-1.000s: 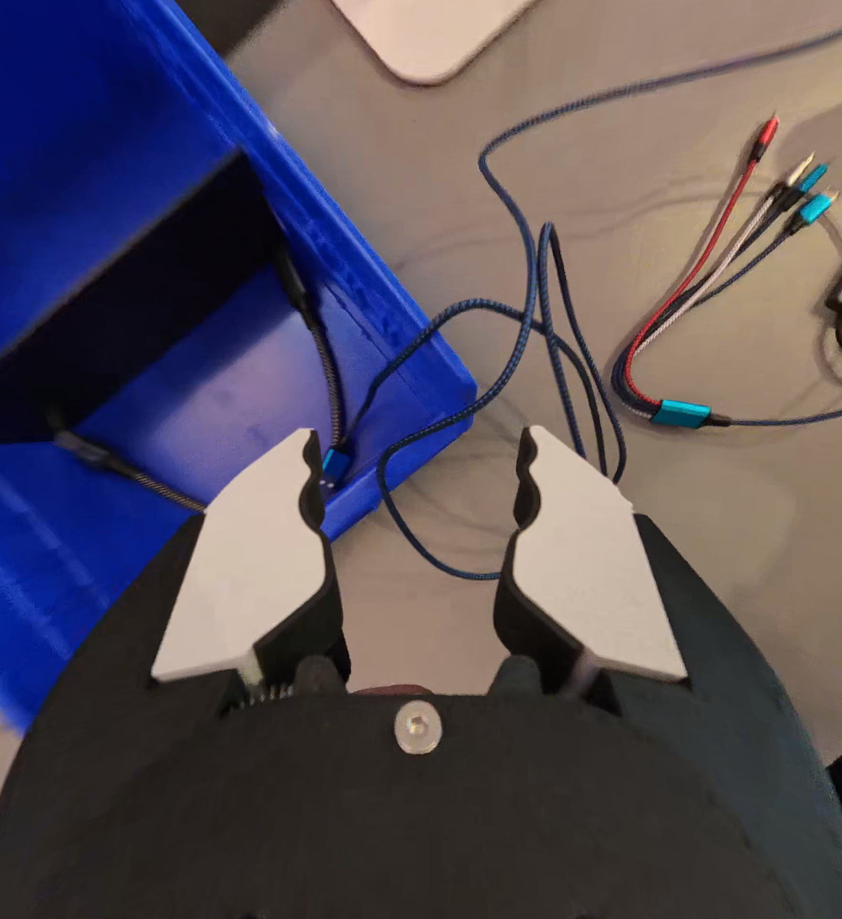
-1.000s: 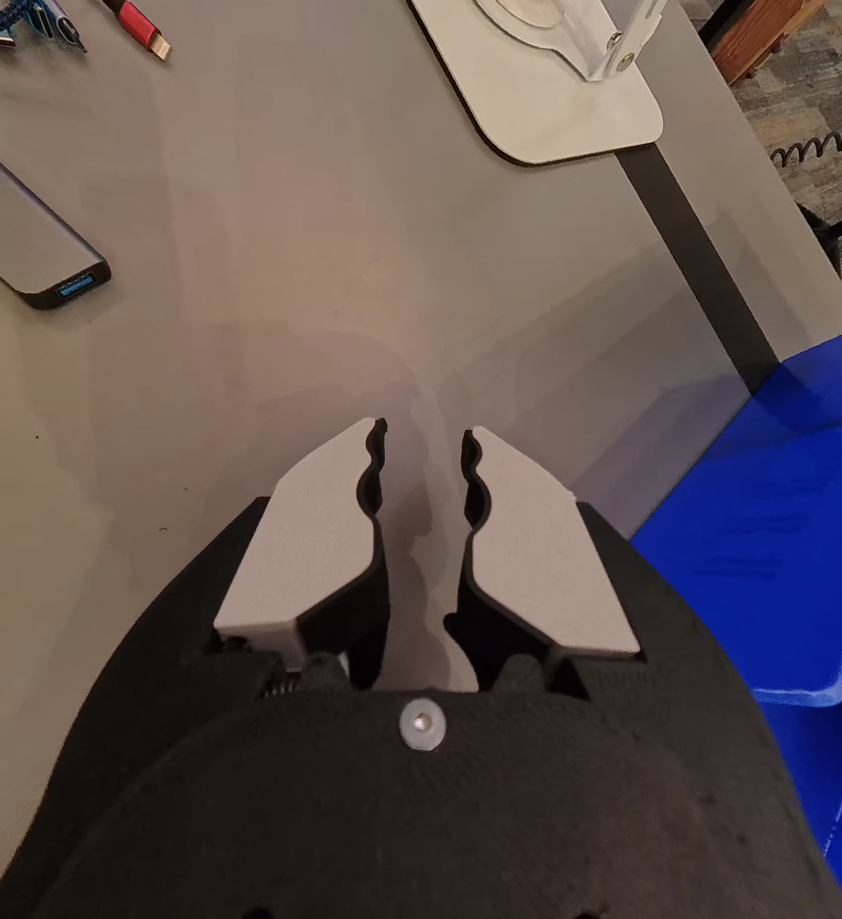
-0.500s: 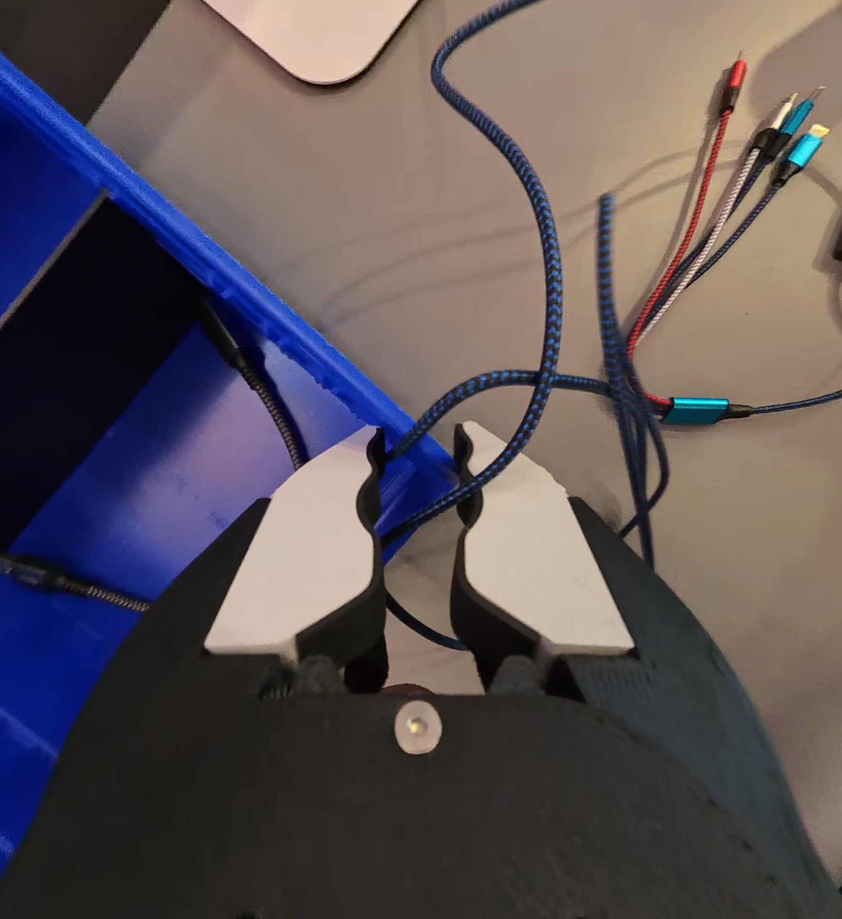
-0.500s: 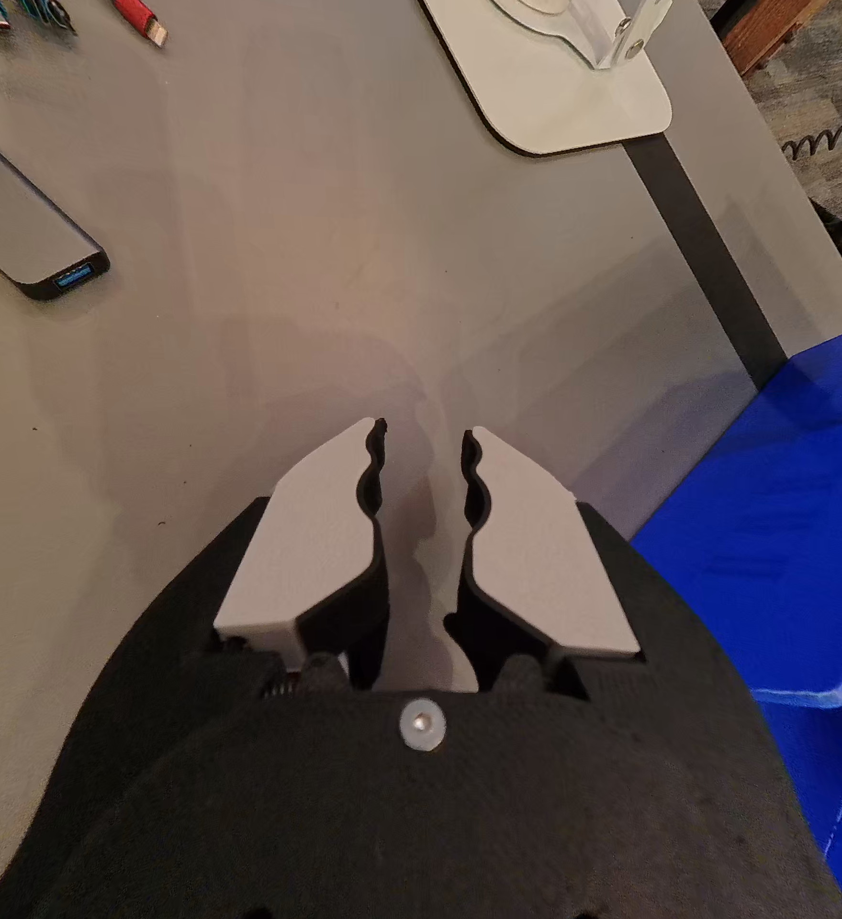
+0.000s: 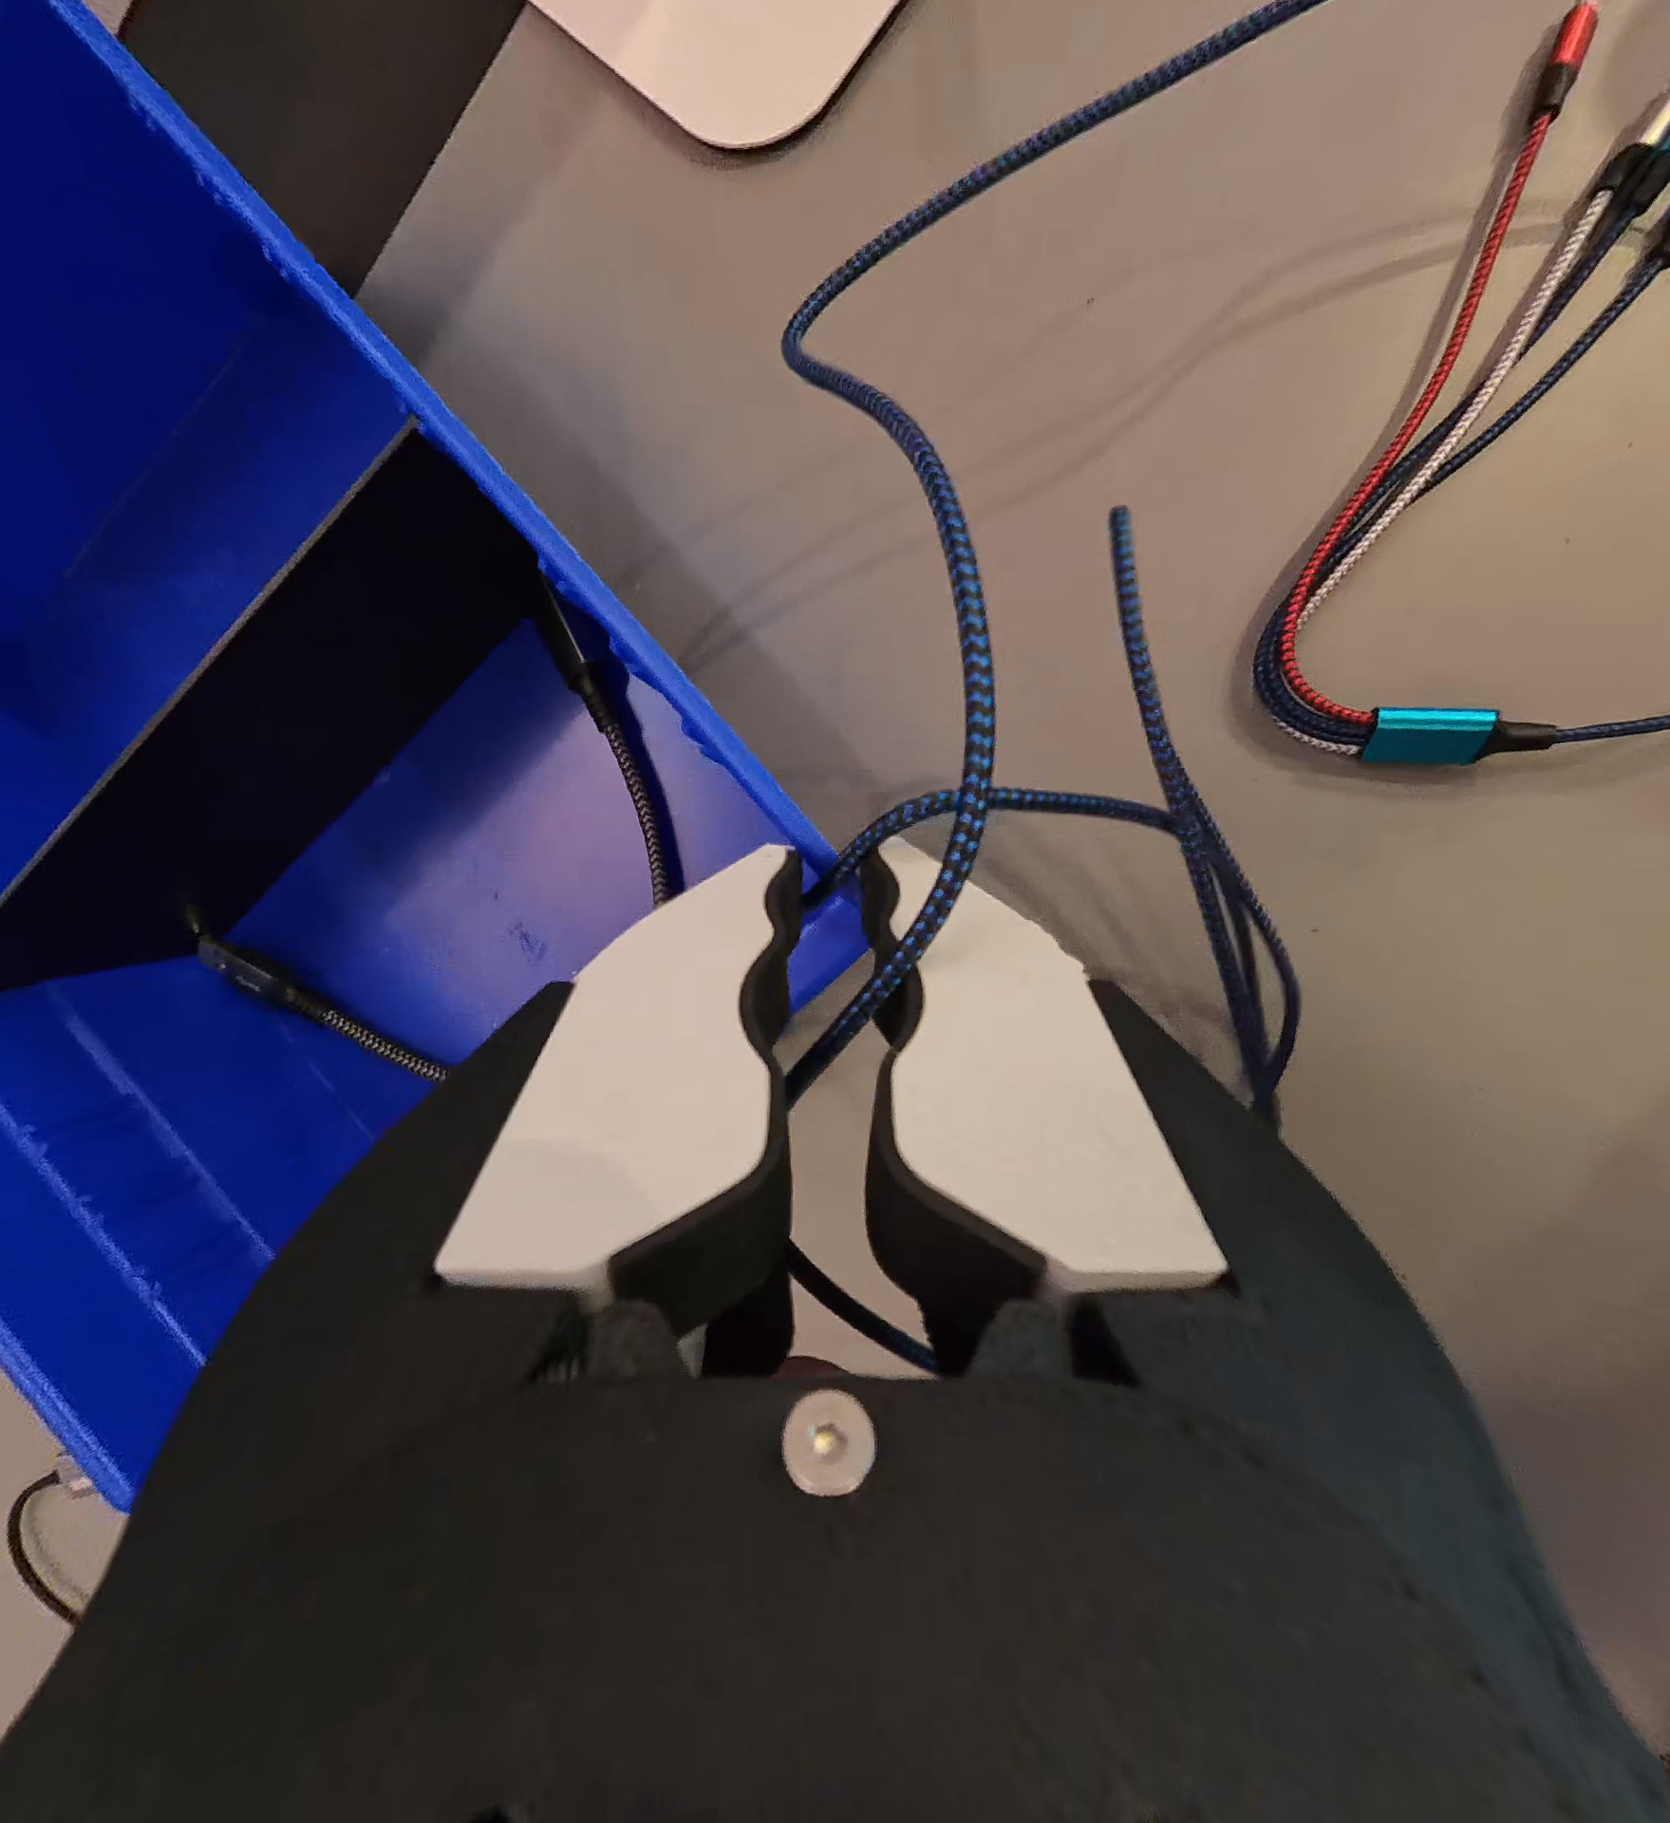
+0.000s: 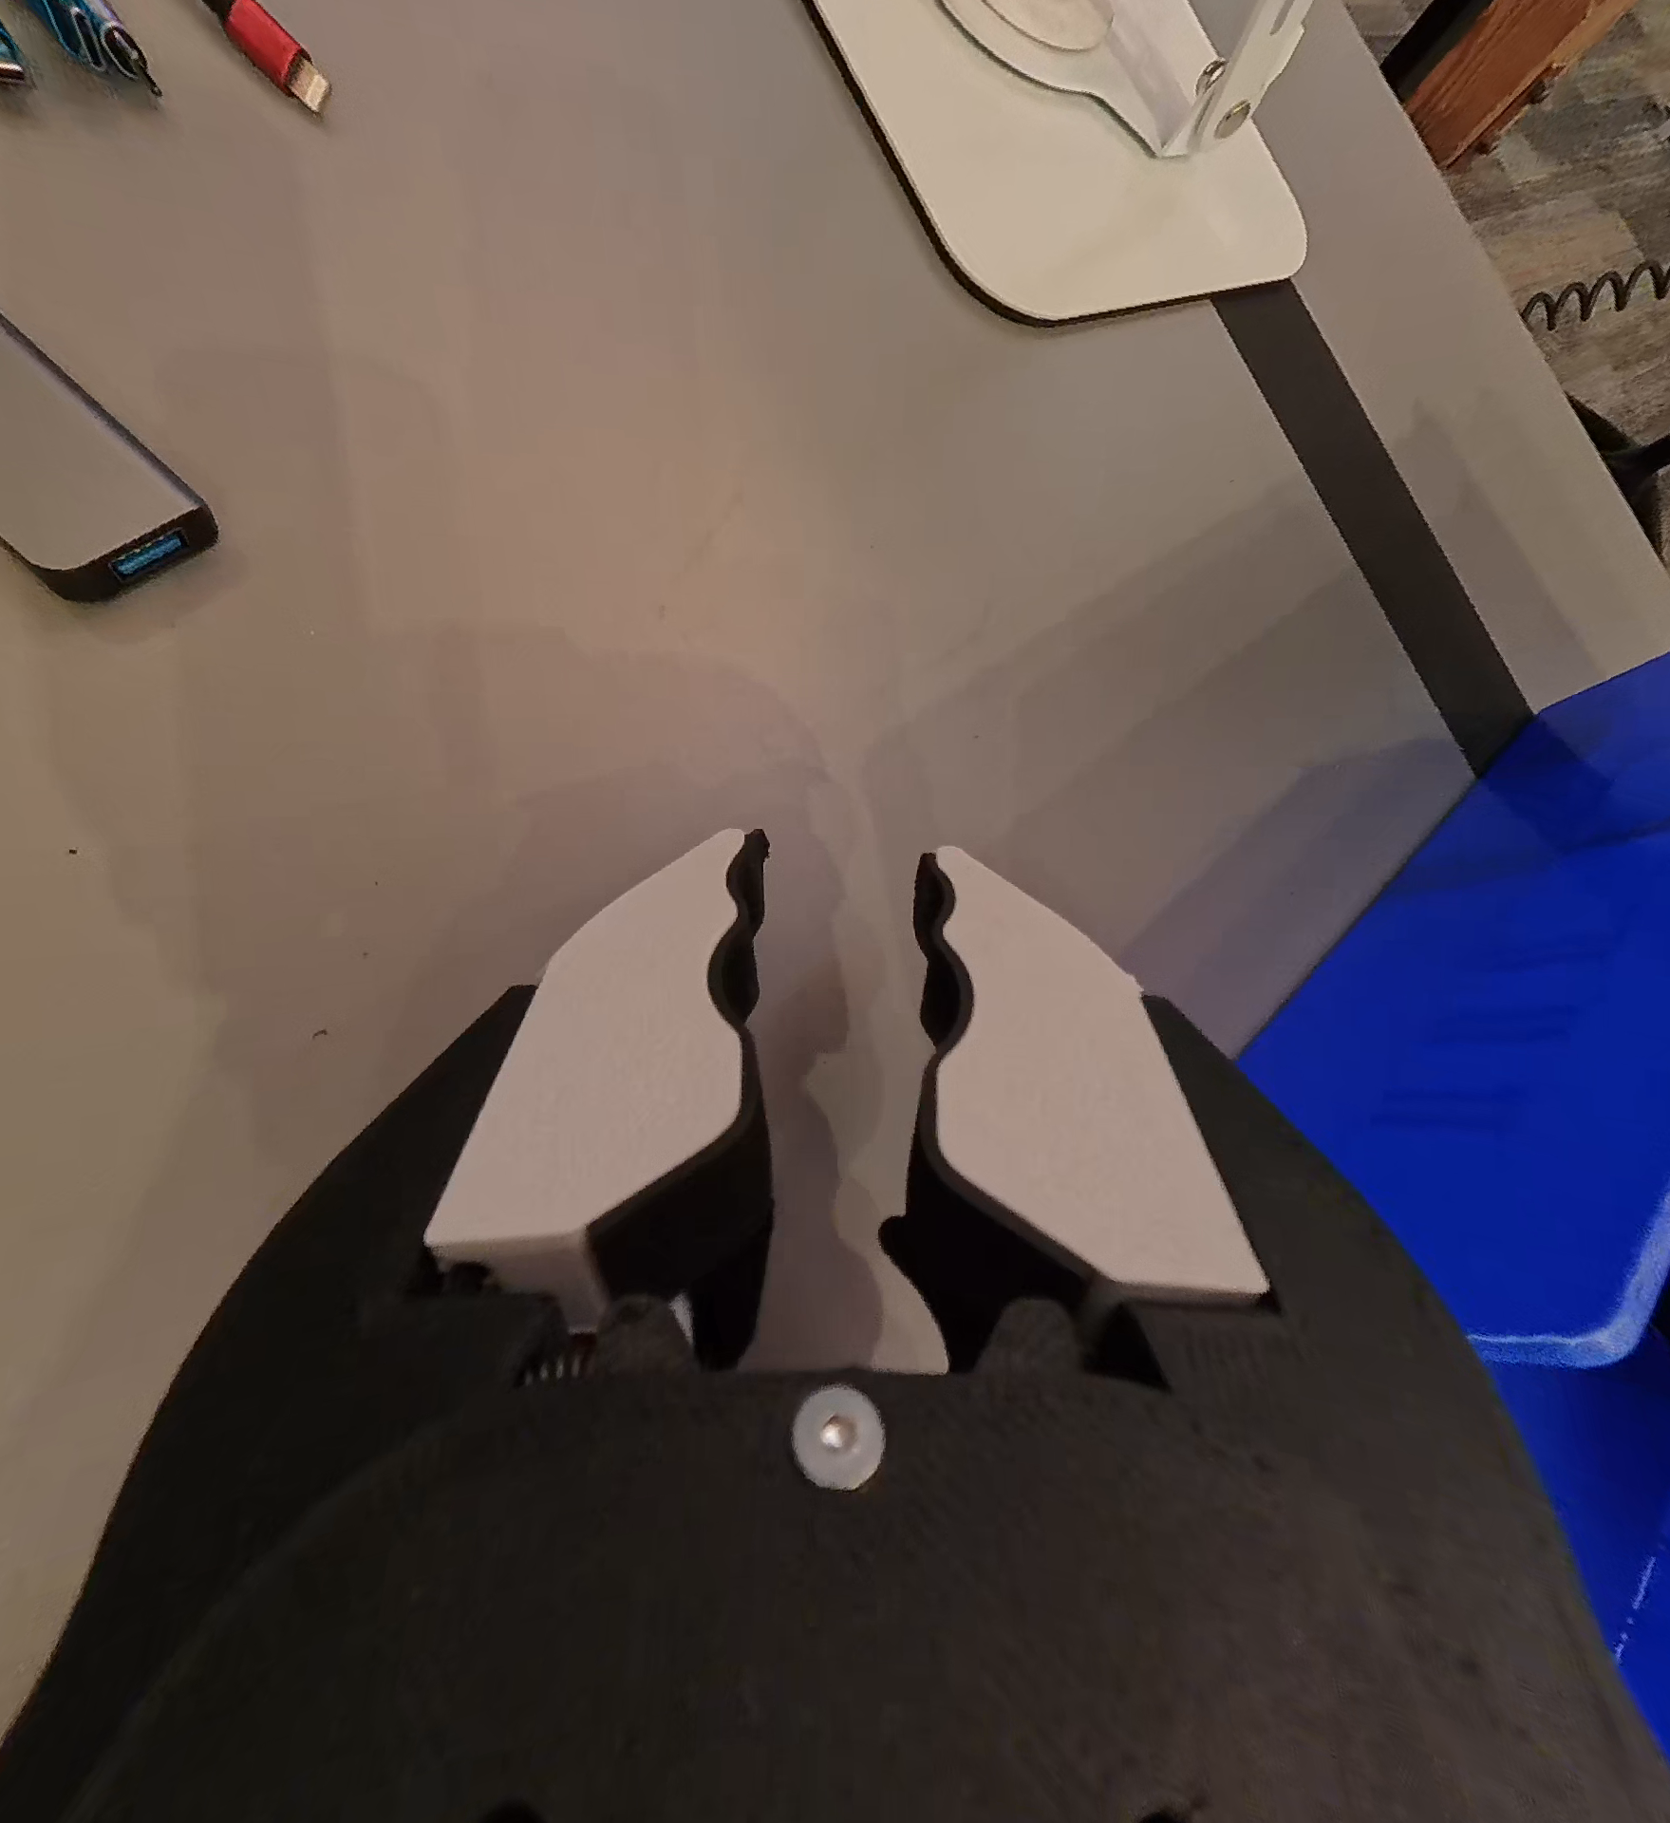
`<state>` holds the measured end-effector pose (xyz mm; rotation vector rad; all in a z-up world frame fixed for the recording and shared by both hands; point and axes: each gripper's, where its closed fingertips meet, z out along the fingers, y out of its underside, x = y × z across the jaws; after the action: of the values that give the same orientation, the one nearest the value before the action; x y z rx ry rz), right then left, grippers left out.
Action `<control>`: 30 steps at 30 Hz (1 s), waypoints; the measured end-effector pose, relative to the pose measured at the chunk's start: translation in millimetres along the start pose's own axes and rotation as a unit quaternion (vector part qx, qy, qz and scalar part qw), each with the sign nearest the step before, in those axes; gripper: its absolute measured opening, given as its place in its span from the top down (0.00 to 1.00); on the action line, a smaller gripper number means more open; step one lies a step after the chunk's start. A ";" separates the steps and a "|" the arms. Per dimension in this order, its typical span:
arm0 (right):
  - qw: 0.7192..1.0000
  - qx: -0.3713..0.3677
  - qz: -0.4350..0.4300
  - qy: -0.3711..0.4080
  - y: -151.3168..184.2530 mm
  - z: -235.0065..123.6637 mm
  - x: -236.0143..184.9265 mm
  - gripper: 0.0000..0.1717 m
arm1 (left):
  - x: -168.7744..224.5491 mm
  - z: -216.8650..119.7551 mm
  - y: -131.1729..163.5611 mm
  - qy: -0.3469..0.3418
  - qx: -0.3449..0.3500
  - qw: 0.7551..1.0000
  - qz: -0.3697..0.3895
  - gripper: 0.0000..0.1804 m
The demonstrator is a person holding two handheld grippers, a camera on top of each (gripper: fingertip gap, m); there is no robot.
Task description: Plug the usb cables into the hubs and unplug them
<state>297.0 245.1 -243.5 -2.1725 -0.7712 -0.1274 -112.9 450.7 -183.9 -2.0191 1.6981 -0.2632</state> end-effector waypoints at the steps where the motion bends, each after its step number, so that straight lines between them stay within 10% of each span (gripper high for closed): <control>1: 1.000 0.000 -0.001 0.000 -0.1 0.1 -0.4 0.83 | 0.5 1.1 -1.8 -0.003 0.002 1.000 -0.003 0.94; 21: 1.000 0.001 -0.014 0.009 -4.1 -4.9 0.3 0.83 | 3.9 -14.2 -35.7 -0.032 0.081 0.996 -0.022 0.98; 30: 1.000 0.004 -0.013 0.011 -5.5 -6.4 1.1 0.83 | -25.6 -105.8 -78.2 -0.139 0.160 0.977 -0.017 0.98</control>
<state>295.8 243.6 -235.2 -2.1502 -0.7862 -0.1606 -97.1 458.7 -51.1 -1.7558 1.3563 -0.2360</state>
